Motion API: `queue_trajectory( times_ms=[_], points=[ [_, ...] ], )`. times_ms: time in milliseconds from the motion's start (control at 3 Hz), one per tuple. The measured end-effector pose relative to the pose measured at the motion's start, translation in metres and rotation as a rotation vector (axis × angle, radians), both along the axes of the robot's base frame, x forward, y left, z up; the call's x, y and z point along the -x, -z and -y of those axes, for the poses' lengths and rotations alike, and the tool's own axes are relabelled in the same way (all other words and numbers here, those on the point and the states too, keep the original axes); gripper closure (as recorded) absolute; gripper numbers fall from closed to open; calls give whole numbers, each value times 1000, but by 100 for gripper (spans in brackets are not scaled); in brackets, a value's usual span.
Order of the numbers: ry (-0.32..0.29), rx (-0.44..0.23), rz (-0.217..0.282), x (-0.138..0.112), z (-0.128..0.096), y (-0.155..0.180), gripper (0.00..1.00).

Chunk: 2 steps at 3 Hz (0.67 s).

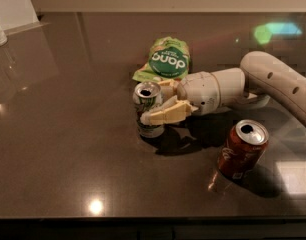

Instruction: Place 7up can upright

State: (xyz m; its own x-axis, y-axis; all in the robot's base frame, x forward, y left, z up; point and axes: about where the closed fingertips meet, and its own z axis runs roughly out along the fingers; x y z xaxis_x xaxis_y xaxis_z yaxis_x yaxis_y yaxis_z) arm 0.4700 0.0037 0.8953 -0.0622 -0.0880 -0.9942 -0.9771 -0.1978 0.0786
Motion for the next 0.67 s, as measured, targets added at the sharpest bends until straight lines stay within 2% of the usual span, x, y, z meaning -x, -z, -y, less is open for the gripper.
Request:
queue_trajectory(
  times_ms=[333, 667],
  points=[
    [-4, 0, 1, 1, -2, -1, 0],
    [-4, 0, 1, 1, -2, -1, 0]
  ],
)
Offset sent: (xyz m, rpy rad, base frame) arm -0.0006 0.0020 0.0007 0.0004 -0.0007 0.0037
